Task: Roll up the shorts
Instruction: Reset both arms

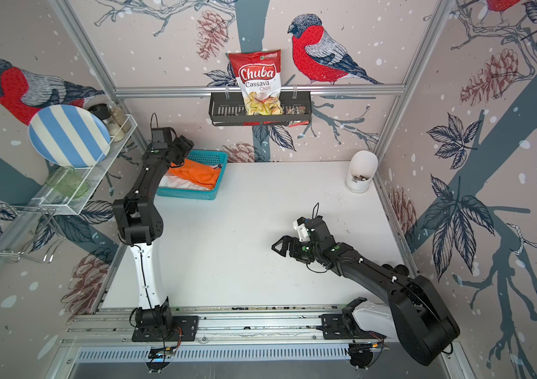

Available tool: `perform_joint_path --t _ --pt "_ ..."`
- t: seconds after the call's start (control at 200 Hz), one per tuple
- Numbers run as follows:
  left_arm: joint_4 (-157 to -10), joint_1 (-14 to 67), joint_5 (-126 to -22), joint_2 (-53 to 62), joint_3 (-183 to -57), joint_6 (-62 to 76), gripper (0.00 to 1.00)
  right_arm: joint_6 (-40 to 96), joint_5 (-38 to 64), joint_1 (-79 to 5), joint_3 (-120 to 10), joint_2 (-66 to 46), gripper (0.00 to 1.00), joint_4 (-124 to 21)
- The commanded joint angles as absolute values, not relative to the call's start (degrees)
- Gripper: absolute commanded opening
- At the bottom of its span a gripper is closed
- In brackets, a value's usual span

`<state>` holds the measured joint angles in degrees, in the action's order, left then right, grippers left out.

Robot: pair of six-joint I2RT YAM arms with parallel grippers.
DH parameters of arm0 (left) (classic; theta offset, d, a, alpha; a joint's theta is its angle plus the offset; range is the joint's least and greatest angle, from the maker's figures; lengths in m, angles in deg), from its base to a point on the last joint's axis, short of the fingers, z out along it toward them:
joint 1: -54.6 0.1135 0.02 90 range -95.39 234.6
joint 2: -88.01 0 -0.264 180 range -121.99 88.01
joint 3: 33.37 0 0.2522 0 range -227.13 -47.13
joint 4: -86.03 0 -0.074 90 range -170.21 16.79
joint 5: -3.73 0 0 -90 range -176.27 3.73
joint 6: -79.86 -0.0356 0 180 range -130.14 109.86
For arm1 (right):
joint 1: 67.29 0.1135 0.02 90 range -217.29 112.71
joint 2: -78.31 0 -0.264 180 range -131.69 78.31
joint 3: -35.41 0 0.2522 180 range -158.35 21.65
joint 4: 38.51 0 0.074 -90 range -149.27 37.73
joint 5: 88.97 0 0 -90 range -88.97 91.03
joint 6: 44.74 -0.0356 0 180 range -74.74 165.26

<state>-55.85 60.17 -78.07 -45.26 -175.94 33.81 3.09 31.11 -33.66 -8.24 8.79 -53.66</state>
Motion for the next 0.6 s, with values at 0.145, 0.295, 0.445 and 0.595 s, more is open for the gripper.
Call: perform_joint_path --t 0.145,0.295,0.445,0.595 --pt "-52.7 63.7 -84.7 -49.6 -175.3 22.3 0.76 3.9 30.7 -32.1 -10.3 6.8 1.0 -53.1" --pt "-52.3 65.7 -81.2 -52.4 -174.1 22.8 0.75 4.1 30.2 -31.4 -10.1 5.3 1.0 -52.5" --pt "-58.1 65.6 -80.3 -46.5 -165.4 23.4 0.76 9.0 27.0 -32.3 -13.9 5.3 1.0 -56.8" --pt "-64.6 65.0 -81.5 -35.9 -154.9 23.4 0.82 15.1 19.8 -37.0 -17.2 8.1 1.0 -61.0"
